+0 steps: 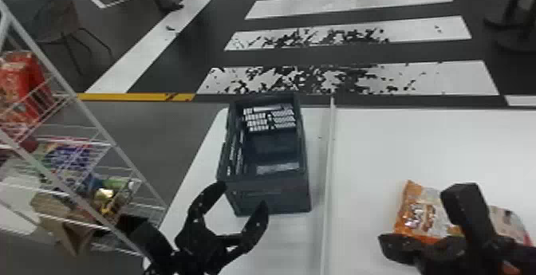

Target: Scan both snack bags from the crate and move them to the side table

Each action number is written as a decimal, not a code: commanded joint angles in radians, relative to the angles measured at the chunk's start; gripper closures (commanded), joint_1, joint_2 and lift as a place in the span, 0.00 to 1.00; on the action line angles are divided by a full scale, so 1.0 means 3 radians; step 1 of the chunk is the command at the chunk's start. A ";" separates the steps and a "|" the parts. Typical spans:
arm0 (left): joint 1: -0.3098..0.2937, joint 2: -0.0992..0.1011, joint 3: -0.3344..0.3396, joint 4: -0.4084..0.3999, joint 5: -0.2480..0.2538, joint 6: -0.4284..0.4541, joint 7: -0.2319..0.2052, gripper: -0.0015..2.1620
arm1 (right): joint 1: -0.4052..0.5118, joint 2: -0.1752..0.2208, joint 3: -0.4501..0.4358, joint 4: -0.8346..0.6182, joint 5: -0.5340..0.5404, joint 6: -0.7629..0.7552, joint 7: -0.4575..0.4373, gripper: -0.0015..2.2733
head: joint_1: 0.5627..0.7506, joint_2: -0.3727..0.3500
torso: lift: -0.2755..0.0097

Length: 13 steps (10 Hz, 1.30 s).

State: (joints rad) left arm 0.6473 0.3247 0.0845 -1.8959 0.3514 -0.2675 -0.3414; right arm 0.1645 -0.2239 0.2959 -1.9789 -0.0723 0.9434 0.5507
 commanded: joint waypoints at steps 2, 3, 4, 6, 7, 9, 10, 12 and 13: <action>0.0000 -0.0004 0.0010 0.0005 -0.0001 0.0000 -0.0002 0.04 | -0.0242 0.0025 0.0021 0.0328 0.0042 -0.0048 -0.0005 0.87 | 0.70 0.94 | 0.62; 0.0000 -0.0009 0.0010 0.0005 -0.0001 0.0000 -0.0002 0.04 | -0.0313 0.0025 0.0026 0.0420 0.0082 -0.0059 -0.0005 0.87 | 0.70 0.93 | 0.62; 0.0000 -0.0009 0.0010 0.0005 -0.0001 0.0000 -0.0002 0.04 | -0.0375 0.0025 0.0021 0.0512 0.0108 -0.0079 -0.0010 0.87 | 0.70 0.92 | 0.62; 0.0000 -0.0009 0.0010 0.0005 -0.0001 0.0000 -0.0002 0.04 | -0.0487 0.0020 0.0001 0.0655 0.0149 -0.0140 -0.0026 0.87 | 0.70 0.89 | 0.62; 0.0000 -0.0009 0.0010 0.0005 -0.0001 0.0000 -0.0002 0.04 | -0.0528 0.0020 -0.0025 0.0701 0.0195 -0.0140 -0.0026 0.87 | 0.70 0.87 | 0.62; 0.0000 -0.0014 0.0010 0.0005 -0.0001 0.0000 -0.0002 0.04 | -0.0574 -0.0005 -0.0102 0.0772 0.0205 -0.0161 -0.0026 0.87 | 0.70 0.84 | 0.62; 0.0000 -0.0014 0.0010 0.0005 -0.0001 0.0000 -0.0002 0.04 | -0.0574 -0.0026 -0.0148 0.0788 0.0215 -0.0161 -0.0026 0.87 | 0.70 0.82 | 0.62; 0.0000 -0.0014 0.0010 0.0005 -0.0001 0.0000 -0.0002 0.04 | -0.0538 -0.0072 -0.0224 0.0788 0.0220 -0.0161 -0.0021 0.87 | 0.70 0.79 | 0.62; 0.0000 -0.0014 0.0010 0.0005 -0.0001 0.0000 -0.0002 0.04 | -0.0528 -0.0097 -0.0260 0.0788 0.0220 -0.0181 -0.0021 0.87 | 0.70 0.77 | 0.62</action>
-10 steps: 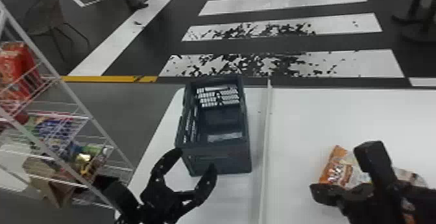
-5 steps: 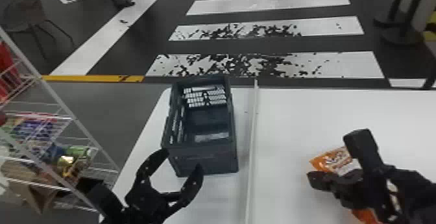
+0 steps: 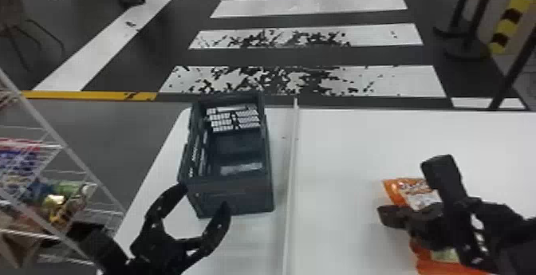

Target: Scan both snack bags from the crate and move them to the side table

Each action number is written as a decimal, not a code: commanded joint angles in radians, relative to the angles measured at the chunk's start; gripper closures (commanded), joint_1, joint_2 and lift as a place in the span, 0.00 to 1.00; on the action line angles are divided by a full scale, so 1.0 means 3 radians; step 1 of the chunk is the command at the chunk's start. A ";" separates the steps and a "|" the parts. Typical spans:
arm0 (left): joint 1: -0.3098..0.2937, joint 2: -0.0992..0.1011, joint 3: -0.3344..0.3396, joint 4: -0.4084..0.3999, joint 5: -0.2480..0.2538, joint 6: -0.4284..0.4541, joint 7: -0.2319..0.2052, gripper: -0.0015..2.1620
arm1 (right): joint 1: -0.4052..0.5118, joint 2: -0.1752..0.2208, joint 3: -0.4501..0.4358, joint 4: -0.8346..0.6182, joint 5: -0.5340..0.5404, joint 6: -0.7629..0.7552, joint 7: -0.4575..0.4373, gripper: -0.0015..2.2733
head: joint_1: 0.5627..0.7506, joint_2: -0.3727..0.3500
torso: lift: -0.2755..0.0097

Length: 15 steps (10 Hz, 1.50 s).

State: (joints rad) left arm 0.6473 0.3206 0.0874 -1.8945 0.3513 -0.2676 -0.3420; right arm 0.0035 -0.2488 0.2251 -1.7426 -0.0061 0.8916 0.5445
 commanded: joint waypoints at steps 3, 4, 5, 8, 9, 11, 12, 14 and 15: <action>0.0000 0.0000 0.0000 0.0000 0.0000 0.0000 0.0000 0.04 | 0.0050 -0.0116 -0.0137 0.0005 0.0000 -0.0019 0.0000 0.87 | 0.70 0.72 | 0.62; 0.0000 0.0000 0.0000 0.0000 0.0000 0.0000 0.0000 0.04 | 0.0065 -0.0147 -0.0183 0.0010 0.0000 -0.0019 0.0000 0.87 | 0.70 0.70 | 0.62; 0.0000 0.0000 0.0000 0.0000 0.0000 0.0000 0.0000 0.04 | 0.0086 -0.0183 -0.0224 0.0010 0.0000 -0.0029 0.0000 0.87 | 0.70 0.68 | 0.62; 0.0000 0.0000 0.0000 0.0000 0.0000 0.0000 0.0000 0.04 | 0.0091 -0.0234 -0.0331 0.0082 0.0000 -0.0080 0.0005 0.87 | 0.70 0.62 | 0.62; 0.0000 0.0000 0.0000 0.0000 0.0000 0.0000 0.0000 0.04 | 0.0091 -0.0234 -0.0362 0.0102 0.0000 -0.0101 0.0010 0.87 | 0.70 0.61 | 0.62; 0.0000 -0.0005 0.0000 0.0000 0.0000 0.0000 0.0000 0.04 | 0.0106 -0.0234 -0.0428 0.0061 -0.0102 -0.0101 0.0016 0.87 | 0.70 0.59 | 0.62; 0.0000 -0.0010 0.0000 0.0000 -0.0005 0.0010 0.0000 0.04 | 0.0178 -0.0234 -0.0464 -0.0128 -0.0205 -0.0060 0.0021 0.87 | 0.70 0.58 | 0.62; 0.0005 -0.0015 0.0000 -0.0010 -0.0010 0.0010 0.0000 0.04 | 0.0254 -0.0209 -0.0551 -0.0583 -0.0307 0.0155 0.0021 0.87 | 0.70 0.61 | 0.62; 0.0010 -0.0010 0.0000 -0.0010 -0.0010 0.0010 0.0000 0.04 | 0.0275 -0.0203 -0.0674 -0.0726 -0.0389 0.0237 0.0016 0.87 | 0.70 0.63 | 0.62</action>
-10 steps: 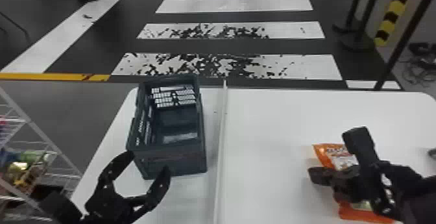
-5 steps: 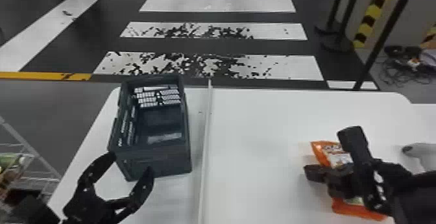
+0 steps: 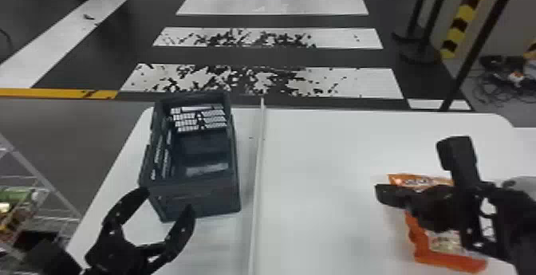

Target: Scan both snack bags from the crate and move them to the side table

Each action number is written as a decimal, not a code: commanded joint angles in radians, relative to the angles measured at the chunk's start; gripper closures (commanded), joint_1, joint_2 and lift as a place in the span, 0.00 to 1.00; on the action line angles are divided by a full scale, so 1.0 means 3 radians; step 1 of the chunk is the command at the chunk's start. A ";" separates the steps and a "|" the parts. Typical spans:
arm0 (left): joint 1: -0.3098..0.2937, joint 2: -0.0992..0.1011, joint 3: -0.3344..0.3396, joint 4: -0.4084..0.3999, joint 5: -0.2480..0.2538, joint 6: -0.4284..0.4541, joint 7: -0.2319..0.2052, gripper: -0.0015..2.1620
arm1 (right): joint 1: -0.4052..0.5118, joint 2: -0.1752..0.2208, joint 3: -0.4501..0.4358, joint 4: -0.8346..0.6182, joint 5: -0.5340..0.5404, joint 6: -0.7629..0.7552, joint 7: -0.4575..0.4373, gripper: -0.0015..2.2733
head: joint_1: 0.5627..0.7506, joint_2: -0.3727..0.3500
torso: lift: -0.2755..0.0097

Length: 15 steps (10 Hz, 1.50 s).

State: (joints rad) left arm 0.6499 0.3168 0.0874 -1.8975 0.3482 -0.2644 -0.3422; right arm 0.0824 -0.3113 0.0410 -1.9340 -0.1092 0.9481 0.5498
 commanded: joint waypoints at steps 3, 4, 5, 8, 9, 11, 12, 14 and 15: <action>0.0002 0.0013 0.0000 0.0000 0.0000 0.0000 0.0000 0.04 | 0.0181 0.0000 -0.0628 -0.0221 -0.0209 0.0059 -0.0002 0.87 | 0.70 0.58 | 0.62; -0.0008 0.0018 -0.0005 0.0005 0.0000 0.0000 0.0000 0.04 | 0.0267 0.0005 -0.0786 -0.0252 -0.0255 0.0038 -0.0007 0.87 | 0.70 0.53 | 0.62; -0.0014 0.0023 -0.0010 0.0000 0.0000 0.0010 0.0000 0.04 | 0.0349 0.0010 -0.0899 -0.0267 -0.0280 0.0008 -0.0002 0.87 | 0.70 0.48 | 0.62; -0.0014 0.0028 -0.0010 0.0000 0.0000 0.0000 0.0000 0.04 | 0.0559 0.0107 -0.0975 -0.0272 -0.0275 -0.0228 0.0003 0.87 | 0.70 0.42 | 0.62; -0.0014 0.0033 -0.0010 0.0000 0.0000 0.0000 0.0000 0.04 | 0.0605 0.0128 -0.0975 -0.0252 -0.0260 -0.0320 0.0003 0.87 | 0.70 0.42 | 0.62; -0.0014 0.0033 -0.0010 0.0000 0.0000 0.0000 0.0000 0.04 | 0.0666 0.0138 -0.0986 -0.0185 -0.0234 -0.0463 0.0003 0.87 | 0.70 0.43 | 0.62; -0.0014 0.0033 -0.0015 0.0005 0.0000 0.0000 0.0000 0.04 | 0.0677 0.0138 -0.0991 -0.0139 -0.0224 -0.0514 0.0003 0.87 | 0.70 0.42 | 0.62; -0.0014 0.0033 -0.0010 0.0010 0.0000 0.0000 0.0000 0.04 | 0.0687 0.0163 -0.0986 -0.0027 -0.0198 -0.0606 0.0003 0.87 | 0.70 0.41 | 0.62; -0.0014 0.0028 -0.0010 0.0010 0.0000 0.0000 0.0000 0.04 | 0.0697 0.0189 -0.0970 0.0014 -0.0188 -0.0647 0.0008 0.87 | 0.70 0.41 | 0.62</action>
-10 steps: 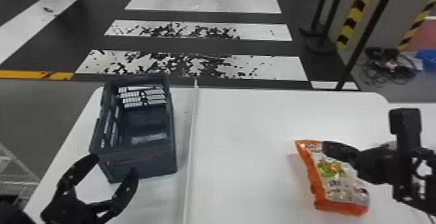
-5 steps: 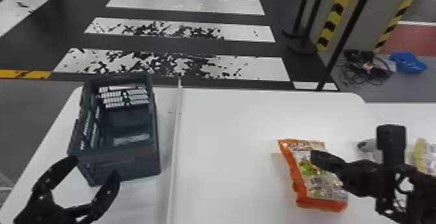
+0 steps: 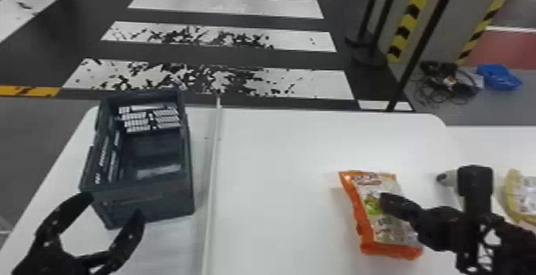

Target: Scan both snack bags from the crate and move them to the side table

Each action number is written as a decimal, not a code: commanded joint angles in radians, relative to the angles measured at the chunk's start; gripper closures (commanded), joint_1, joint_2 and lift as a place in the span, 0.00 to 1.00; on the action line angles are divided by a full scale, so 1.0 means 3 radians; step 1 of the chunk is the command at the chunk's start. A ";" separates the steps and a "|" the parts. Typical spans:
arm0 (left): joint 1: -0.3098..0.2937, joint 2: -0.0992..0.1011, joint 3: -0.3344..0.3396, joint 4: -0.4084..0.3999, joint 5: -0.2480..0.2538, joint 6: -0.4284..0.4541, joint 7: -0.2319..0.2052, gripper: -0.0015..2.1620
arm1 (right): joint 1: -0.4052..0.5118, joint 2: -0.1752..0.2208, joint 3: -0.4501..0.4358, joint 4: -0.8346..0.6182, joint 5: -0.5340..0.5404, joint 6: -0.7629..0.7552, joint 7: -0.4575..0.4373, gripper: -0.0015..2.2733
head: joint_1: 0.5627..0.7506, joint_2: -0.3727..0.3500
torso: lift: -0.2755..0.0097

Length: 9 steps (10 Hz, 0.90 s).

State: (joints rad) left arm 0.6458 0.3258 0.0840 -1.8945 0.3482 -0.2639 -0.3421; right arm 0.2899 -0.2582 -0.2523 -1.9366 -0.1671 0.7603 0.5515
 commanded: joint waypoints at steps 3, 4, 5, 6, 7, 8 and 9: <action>0.0000 -0.0007 0.0001 0.0010 0.0000 0.0008 0.0000 0.04 | 0.0051 0.0058 0.0054 0.0135 0.0015 -0.0184 -0.0003 0.87 | 0.70 0.42 | 0.62; 0.0000 -0.0007 0.0001 0.0010 0.0000 -0.0002 -0.0005 0.04 | 0.0056 0.0078 0.0064 0.0161 0.0020 -0.0215 0.0002 0.87 | 0.70 0.43 | 0.62; 0.0000 -0.0007 0.0001 0.0015 0.0000 -0.0002 -0.0005 0.04 | 0.0056 0.0094 0.0069 0.0192 0.0025 -0.0246 -0.0003 0.87 | 0.70 0.43 | 0.62; 0.0000 -0.0007 0.0001 0.0015 0.0000 -0.0002 -0.0005 0.04 | 0.0056 0.0099 0.0084 0.0197 0.0035 -0.0256 -0.0003 0.87 | 0.70 0.44 | 0.62; 0.0000 -0.0007 0.0001 0.0015 0.0000 -0.0002 -0.0005 0.04 | 0.0056 0.0099 0.0079 0.0187 0.0035 -0.0266 -0.0003 0.87 | 0.70 0.44 | 0.62; 0.0000 -0.0007 0.0001 0.0015 0.0000 -0.0002 -0.0005 0.04 | 0.0056 0.0104 0.0038 0.0120 0.0025 -0.0256 -0.0003 0.87 | 0.70 0.44 | 0.62; 0.0000 -0.0007 0.0001 0.0015 0.0000 -0.0002 -0.0005 0.04 | 0.0051 0.0104 -0.0028 0.0008 -0.0011 -0.0215 -0.0003 0.87 | 0.70 0.44 | 0.62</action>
State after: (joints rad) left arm 0.6458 0.3236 0.0844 -1.8898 0.3482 -0.2645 -0.3436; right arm 0.3067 -0.2271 -0.2508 -1.9169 -0.1650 0.6900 0.5504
